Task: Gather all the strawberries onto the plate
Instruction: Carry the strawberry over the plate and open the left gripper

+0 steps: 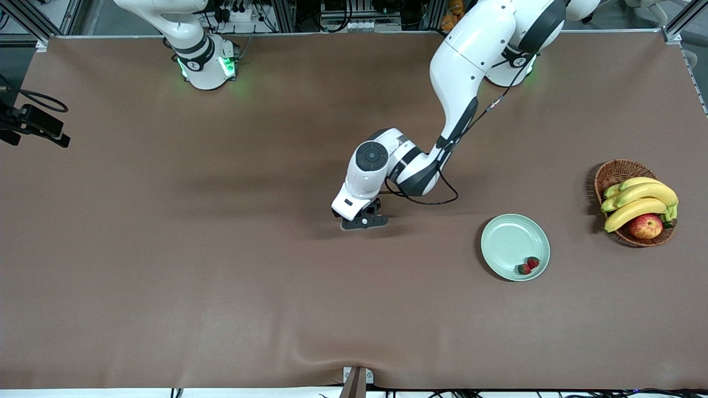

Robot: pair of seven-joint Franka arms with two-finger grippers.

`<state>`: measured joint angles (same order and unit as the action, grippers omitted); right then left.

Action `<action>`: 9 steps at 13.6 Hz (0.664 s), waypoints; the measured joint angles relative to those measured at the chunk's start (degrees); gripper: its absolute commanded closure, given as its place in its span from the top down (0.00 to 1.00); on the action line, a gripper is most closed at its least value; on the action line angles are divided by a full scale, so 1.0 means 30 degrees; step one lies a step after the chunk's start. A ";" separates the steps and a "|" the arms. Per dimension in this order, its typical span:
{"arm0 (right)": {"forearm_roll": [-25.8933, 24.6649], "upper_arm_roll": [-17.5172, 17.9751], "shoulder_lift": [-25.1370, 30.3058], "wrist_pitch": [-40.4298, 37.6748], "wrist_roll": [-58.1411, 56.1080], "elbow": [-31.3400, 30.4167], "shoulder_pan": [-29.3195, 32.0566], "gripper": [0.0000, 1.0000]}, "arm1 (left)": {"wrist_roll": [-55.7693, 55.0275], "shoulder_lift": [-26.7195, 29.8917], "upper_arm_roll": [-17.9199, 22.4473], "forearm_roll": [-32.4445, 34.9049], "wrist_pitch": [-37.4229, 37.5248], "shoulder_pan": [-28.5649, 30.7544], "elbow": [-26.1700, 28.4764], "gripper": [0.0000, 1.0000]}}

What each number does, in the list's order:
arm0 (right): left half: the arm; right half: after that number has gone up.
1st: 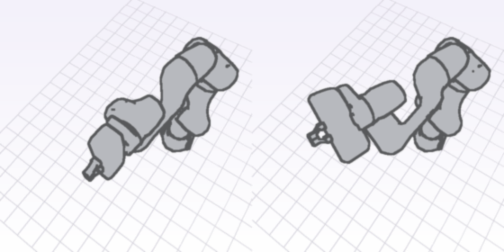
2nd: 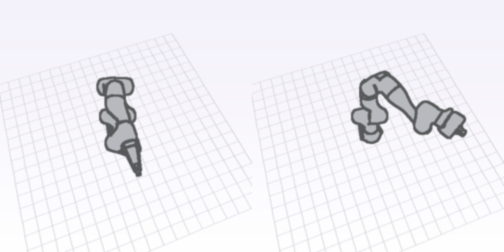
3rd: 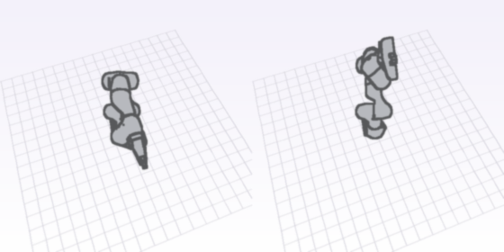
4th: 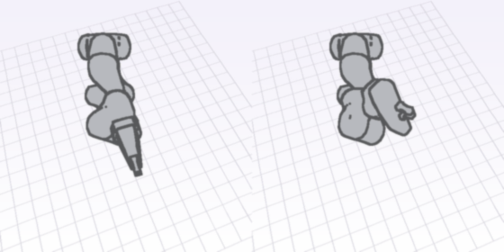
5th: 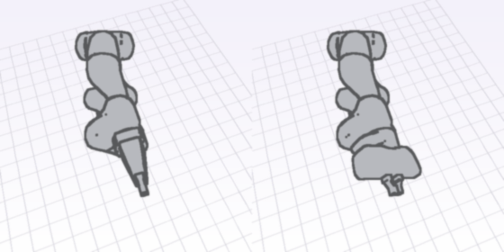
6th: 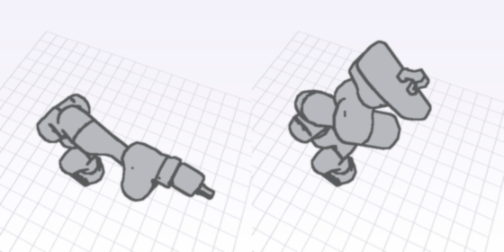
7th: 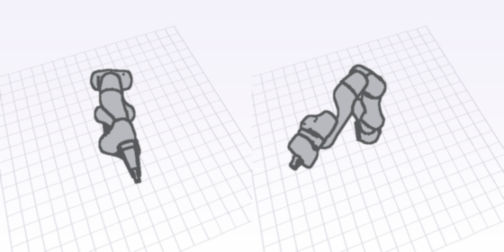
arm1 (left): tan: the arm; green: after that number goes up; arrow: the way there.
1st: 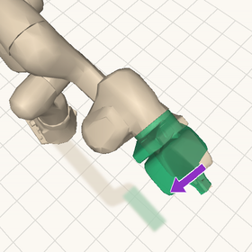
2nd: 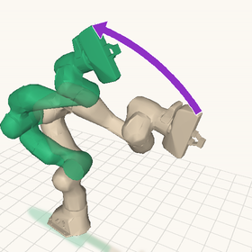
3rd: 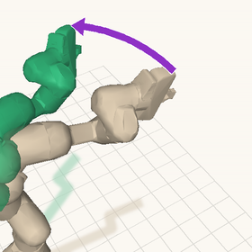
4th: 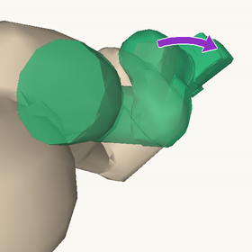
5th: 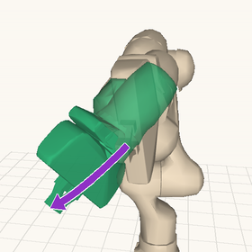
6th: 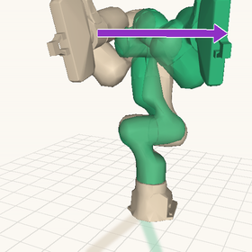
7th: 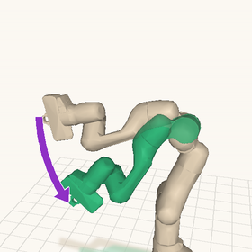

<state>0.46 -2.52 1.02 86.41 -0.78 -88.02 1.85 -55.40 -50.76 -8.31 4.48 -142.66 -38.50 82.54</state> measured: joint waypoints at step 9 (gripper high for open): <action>0.0016 -0.0074 0.0000 -0.0139 0.0076 0.0276 0.0020 1.00 | -0.0299 0.1388 0.0236 0.0000 0.0455 0.1022 -0.0903 0.00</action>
<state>0.51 -2.74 1.02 85.99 -0.56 -87.20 1.91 -56.30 -46.60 -7.61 4.48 -141.30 -35.44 79.83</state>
